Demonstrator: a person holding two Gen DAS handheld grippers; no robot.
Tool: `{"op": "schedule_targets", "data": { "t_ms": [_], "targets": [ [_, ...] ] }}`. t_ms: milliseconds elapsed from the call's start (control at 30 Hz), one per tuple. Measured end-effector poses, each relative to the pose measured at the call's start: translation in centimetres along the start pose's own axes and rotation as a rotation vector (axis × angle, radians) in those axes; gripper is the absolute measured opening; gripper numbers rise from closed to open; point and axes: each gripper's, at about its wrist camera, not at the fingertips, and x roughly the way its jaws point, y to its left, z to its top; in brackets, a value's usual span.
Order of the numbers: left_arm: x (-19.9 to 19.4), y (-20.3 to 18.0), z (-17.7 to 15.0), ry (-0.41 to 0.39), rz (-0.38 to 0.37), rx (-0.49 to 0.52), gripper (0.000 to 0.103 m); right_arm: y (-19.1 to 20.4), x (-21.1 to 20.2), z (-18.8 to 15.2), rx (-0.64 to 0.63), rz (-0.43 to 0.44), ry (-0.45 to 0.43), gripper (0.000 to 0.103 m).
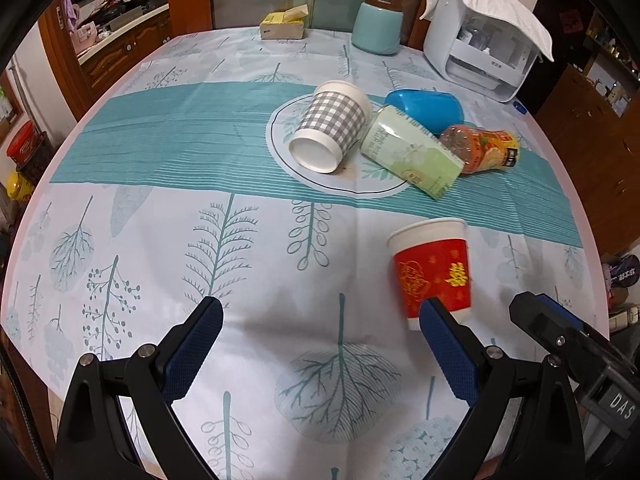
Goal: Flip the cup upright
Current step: 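Stand the red cup on its rim and open the right gripper, then move the left gripper to the inverted red cup and grasp it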
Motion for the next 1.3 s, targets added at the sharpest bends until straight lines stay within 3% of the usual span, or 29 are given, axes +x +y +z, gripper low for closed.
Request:
{"op": "schedule_targets", "data": {
  "t_ms": [500,733,1000,1300],
  "targets": [
    [-4.6,-2.6,-1.5,-0.061,-0.039,0.051,0.098,1.1,-6.5,-2.0,-0.116,-0.106,-0.166,0.074],
    [-5.1,-3.5,-1.5,-0.051,-0.071,0.069,0.098,0.9,-8.2,-2.8,-0.146,-0.160,-0.228,0.074],
    [-2.4,-4.7,0.0,0.046,-0.153,0.069,0.098,-0.1,-7.8,-2.7,-0.165,-0.214,-0.252,0.074],
    [3.7,-4.7,3.1,0.207,-0.243,-0.028,0.098,-2.6,-4.3,-2.0,-0.116,-0.184,-0.177,0.074]
  ]
}}
